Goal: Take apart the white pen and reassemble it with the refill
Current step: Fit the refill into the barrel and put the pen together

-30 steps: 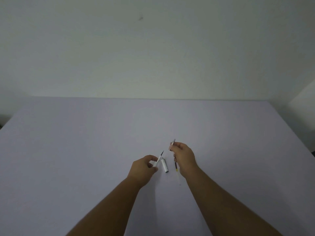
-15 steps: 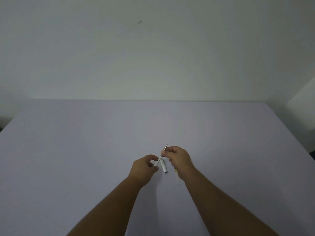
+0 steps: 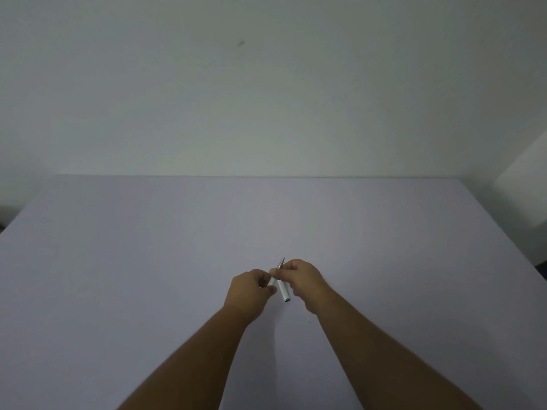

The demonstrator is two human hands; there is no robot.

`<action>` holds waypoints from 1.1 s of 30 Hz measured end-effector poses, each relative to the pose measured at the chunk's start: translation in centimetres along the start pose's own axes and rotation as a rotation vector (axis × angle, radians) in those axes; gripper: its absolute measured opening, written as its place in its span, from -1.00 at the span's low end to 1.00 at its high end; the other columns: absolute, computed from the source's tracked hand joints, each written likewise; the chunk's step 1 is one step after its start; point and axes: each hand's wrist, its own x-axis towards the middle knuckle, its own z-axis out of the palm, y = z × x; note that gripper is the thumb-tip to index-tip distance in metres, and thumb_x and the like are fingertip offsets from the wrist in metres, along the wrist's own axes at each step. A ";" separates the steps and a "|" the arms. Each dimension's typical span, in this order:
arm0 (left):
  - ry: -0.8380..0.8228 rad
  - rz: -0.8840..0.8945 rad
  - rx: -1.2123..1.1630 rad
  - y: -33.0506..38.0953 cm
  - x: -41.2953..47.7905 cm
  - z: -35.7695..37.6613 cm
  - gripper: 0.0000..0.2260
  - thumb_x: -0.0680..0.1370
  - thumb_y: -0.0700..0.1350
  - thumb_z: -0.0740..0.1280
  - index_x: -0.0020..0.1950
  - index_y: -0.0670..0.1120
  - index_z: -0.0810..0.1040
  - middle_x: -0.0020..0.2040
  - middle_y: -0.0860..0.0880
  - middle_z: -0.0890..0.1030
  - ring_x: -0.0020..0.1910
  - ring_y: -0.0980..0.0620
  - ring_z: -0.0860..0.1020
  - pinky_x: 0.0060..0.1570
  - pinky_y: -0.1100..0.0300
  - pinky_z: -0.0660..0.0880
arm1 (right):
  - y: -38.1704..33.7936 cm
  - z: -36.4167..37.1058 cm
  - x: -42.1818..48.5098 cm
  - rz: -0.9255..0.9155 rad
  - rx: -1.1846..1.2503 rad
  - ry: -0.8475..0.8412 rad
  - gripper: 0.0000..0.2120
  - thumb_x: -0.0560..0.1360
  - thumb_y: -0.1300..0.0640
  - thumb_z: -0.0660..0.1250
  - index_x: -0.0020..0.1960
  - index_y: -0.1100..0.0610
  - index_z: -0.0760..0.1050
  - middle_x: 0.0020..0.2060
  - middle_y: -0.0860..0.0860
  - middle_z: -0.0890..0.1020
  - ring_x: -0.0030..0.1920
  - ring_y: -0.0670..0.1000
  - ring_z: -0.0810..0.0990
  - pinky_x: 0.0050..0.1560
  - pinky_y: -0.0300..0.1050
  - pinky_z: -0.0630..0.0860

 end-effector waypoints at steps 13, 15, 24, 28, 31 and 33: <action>-0.008 0.002 -0.102 1.0 0.1 -0.6 -0.90 0.45 -0.11 0.41 -0.05 -0.05 0.63 -0.31 0.12 0.53 -0.36 0.17 0.49 -0.36 0.30 0.45 | -1.2 -0.5 -0.6 -0.053 0.160 0.002 -0.84 0.47 -0.02 0.35 -0.18 0.05 0.56 -0.20 -0.04 0.58 -0.36 -0.14 0.40 -0.29 -0.25 0.32; -0.004 0.006 -0.101 1.2 0.0 -0.6 -0.92 0.45 -0.11 0.41 -0.07 -0.04 0.62 -0.32 0.13 0.52 -0.35 0.17 0.48 -0.35 0.31 0.45 | -1.3 -0.7 -0.6 -0.083 0.101 0.018 -0.86 0.46 0.00 0.38 -0.24 0.02 0.53 -0.25 -0.05 0.57 -0.36 -0.15 0.40 -0.30 -0.25 0.32; 0.000 -0.006 -0.111 1.6 -0.1 -1.1 -0.93 0.43 -0.11 0.41 -0.10 -0.03 0.62 -0.32 0.14 0.53 -0.34 0.19 0.48 -0.37 0.33 0.39 | -1.2 -0.9 -0.6 -0.098 0.119 0.007 -0.91 0.46 0.06 0.38 -0.19 0.04 0.53 -0.25 -0.08 0.55 -0.31 -0.14 0.42 -0.27 -0.26 0.33; -0.018 0.001 -0.091 1.5 -0.4 -0.9 -0.97 0.44 -0.11 0.40 -0.16 0.01 0.58 -0.32 0.14 0.52 -0.36 0.20 0.47 -0.39 0.35 0.35 | -1.0 -0.6 -0.6 -0.052 0.063 0.035 -0.83 0.43 0.01 0.40 -0.22 0.08 0.48 -0.31 -0.06 0.49 -0.32 -0.08 0.39 -0.30 -0.22 0.32; -0.015 -0.010 -0.105 1.5 -0.3 -1.1 -0.93 0.44 -0.11 0.41 -0.19 0.03 0.54 -0.33 0.12 0.53 -0.38 0.16 0.48 -0.41 0.32 0.37 | -1.2 -0.4 -0.9 -0.096 0.177 -0.014 -0.93 0.47 0.16 0.34 -0.10 0.03 0.59 -0.21 -0.08 0.58 -0.26 -0.12 0.47 -0.25 -0.27 0.38; -0.022 -0.001 -0.092 1.6 -0.3 -1.1 -0.92 0.45 -0.11 0.40 -0.21 0.03 0.53 -0.33 0.11 0.52 -0.38 0.17 0.47 -0.40 0.33 0.35 | -1.4 -0.3 -0.8 -0.086 0.107 0.028 -0.90 0.46 0.09 0.39 -0.23 0.05 0.54 -0.27 -0.06 0.57 -0.31 -0.12 0.46 -0.27 -0.26 0.36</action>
